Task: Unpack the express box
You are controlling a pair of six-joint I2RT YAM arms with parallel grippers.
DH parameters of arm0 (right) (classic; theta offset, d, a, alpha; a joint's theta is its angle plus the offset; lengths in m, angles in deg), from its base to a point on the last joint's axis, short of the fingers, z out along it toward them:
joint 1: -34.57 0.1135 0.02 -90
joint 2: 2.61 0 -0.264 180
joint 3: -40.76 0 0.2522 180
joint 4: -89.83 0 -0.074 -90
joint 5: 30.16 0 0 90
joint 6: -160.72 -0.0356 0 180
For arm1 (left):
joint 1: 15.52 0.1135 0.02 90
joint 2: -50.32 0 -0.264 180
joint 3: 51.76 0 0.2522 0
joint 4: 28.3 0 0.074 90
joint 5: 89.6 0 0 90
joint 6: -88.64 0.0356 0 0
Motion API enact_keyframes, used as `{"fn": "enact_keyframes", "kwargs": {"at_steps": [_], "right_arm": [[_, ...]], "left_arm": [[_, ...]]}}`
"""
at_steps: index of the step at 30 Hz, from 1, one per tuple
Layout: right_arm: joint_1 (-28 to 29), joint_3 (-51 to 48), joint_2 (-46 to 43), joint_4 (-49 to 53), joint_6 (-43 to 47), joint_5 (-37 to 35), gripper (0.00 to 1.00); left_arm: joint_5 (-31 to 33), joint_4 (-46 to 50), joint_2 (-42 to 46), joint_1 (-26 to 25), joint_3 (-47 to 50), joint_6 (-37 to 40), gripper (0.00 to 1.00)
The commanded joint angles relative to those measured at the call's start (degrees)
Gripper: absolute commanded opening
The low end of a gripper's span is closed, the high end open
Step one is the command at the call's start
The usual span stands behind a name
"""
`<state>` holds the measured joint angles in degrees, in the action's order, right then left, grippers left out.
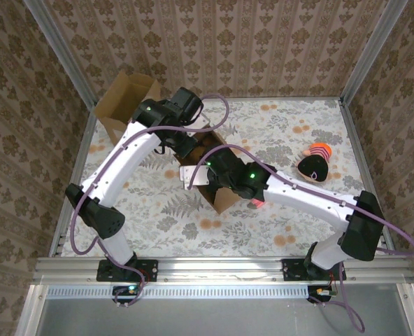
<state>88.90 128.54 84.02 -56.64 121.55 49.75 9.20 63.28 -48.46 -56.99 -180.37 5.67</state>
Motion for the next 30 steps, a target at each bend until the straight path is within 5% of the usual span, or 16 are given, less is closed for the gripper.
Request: {"fn": "enact_keyframes", "kwargs": {"at_steps": [1,11,27,30], "right_arm": [[-1.1,-0.4,1.5,-1.2,-1.6,-0.7,0.0],[-3.4,-5.2,0.9,-6.0,-11.0,-1.6,0.0],[-3.6,-5.8,1.2,-1.9,-34.9,-15.1,0.0],[-3.7,-5.4,2.1,-0.4,-38.9,-16.0,0.18]], "left_arm": [[-1.0,0.3,-0.2,0.4,-2.1,-0.9,0.0],[-0.6,0.7,0.1,0.5,-2.1,-0.7,0.0],[-1.8,0.3,0.0,0.4,-1.9,-0.9,0.0],[-2.0,0.3,0.0,0.4,-2.0,-0.8,0.0]]}}
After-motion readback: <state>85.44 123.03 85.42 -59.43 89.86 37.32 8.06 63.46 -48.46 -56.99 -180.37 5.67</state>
